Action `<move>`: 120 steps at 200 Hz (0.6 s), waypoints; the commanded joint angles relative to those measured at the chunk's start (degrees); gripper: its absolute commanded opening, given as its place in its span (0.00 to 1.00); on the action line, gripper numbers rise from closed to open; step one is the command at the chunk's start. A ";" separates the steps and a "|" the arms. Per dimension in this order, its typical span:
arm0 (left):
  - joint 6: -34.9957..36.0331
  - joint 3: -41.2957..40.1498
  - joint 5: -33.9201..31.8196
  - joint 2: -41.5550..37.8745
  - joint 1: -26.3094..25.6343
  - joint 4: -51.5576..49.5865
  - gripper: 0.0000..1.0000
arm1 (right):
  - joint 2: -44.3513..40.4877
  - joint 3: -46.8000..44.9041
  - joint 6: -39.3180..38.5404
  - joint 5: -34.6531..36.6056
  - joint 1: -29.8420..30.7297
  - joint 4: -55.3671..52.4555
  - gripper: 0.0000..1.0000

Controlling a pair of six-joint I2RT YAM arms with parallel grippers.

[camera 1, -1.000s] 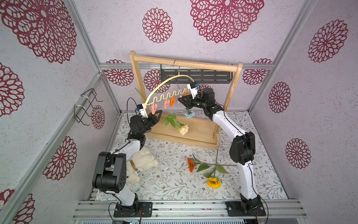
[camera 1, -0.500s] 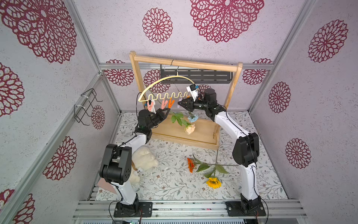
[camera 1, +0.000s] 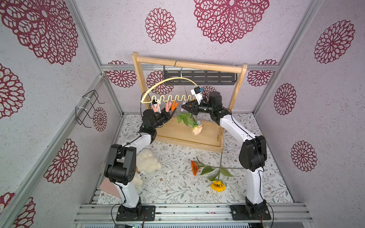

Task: Dry the flowers on a clothes hanger
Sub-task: Clamp the flower onto the hanger.

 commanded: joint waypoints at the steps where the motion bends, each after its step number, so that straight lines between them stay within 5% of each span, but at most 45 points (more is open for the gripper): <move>1: -1.09 1.84 0.85 0.81 -0.68 2.75 0.00 | -4.81 -0.52 -0.76 -2.50 -0.06 2.42 0.05; 120: -3.48 3.98 2.12 -0.03 -2.27 3.30 0.00 | -5.94 -3.34 -2.14 -1.73 -0.14 3.96 0.06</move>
